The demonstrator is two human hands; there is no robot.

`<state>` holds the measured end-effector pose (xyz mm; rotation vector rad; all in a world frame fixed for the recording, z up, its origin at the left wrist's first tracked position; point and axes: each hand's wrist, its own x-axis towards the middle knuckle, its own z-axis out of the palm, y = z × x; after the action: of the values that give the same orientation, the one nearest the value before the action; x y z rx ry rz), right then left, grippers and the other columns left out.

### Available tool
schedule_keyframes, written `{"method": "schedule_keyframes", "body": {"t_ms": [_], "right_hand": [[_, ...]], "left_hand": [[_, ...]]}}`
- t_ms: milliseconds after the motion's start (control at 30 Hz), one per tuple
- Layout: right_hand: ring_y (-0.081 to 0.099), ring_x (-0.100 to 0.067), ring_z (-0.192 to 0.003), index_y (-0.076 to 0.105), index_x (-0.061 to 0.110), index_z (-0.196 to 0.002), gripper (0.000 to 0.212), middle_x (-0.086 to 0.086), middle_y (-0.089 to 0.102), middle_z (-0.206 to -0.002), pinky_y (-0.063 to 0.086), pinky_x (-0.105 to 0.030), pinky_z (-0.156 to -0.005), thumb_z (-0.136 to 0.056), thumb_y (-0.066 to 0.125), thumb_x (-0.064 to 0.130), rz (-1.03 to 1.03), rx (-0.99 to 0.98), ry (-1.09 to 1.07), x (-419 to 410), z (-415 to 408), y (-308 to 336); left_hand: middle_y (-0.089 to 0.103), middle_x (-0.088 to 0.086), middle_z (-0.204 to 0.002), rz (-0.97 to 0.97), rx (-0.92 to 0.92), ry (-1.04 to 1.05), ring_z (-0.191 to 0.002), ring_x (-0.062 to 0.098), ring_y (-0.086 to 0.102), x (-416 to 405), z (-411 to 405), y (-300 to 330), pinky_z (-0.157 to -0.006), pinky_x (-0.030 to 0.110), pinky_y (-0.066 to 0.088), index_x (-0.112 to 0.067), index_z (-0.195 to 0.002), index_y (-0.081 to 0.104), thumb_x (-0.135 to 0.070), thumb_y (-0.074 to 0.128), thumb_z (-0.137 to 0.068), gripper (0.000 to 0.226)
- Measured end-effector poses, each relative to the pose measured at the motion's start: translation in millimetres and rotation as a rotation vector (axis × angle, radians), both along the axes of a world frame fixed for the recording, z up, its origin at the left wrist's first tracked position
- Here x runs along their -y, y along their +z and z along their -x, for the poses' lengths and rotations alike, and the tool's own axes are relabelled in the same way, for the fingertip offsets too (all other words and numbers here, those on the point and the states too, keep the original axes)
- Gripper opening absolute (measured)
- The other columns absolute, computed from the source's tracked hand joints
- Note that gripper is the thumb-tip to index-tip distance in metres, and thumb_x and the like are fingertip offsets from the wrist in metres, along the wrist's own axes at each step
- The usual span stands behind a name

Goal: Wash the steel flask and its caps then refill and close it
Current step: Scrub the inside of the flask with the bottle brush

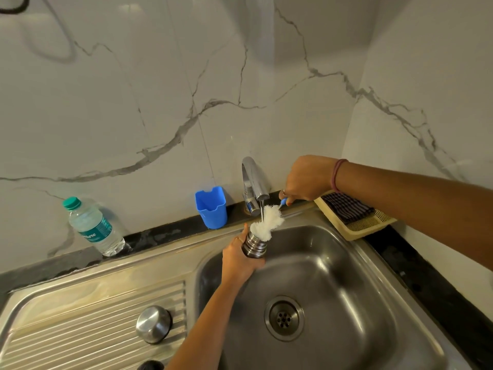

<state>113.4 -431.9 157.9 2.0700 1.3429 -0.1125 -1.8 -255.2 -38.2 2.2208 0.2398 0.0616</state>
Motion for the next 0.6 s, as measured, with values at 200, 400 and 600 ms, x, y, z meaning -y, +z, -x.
{"method": "schedule_keyframes", "body": {"t_ms": [200, 400, 600], "right_hand": [[0.049, -0.007, -0.07, 0.071, 0.013, -0.107, 0.036, 0.002, 0.063, -0.089, 0.038, -0.024, -0.075, -0.097, 0.047, 0.039, -0.066, -0.513, -0.54, -5.7, -14.0, -4.5], [0.022, -0.006, -0.037, 0.068, 0.012, -0.083, 0.033, 0.005, 0.036, -0.049, 0.023, -0.016, -0.037, -0.095, 0.054, 0.039, -0.02, -0.756, -0.934, -3.5, -33.7, 0.8], [0.047, -0.011, -0.063, 0.065, 0.018, -0.109, 0.043, 0.006, 0.052, -0.071, 0.039, -0.028, -0.066, -0.101, 0.033, 0.046, -0.056, -0.098, -0.147, 0.1, -10.7, -13.6]], "left_hand": [[0.064, -0.004, -0.124, 0.016, 0.024, 0.009, -0.111, 0.012, 0.061, 10.5, 0.5, -2.4, -0.1, 0.036, 0.051, -0.024, -0.152, 0.038, -0.021, 0.089, -0.063, 0.102], [0.061, 0.001, -0.129, 0.028, 0.053, 0.083, -0.113, 0.015, 0.059, 23.6, 0.5, 2.0, -0.099, 0.032, 0.049, -0.023, -0.152, 0.036, -0.013, 0.086, -0.064, 0.102], [0.061, 0.002, -0.127, -0.013, 0.026, 0.093, -0.114, 0.017, 0.058, 9.7, -0.7, 2.2, -0.101, 0.034, 0.048, -0.021, -0.154, 0.032, -0.018, 0.085, -0.068, 0.101]]}}
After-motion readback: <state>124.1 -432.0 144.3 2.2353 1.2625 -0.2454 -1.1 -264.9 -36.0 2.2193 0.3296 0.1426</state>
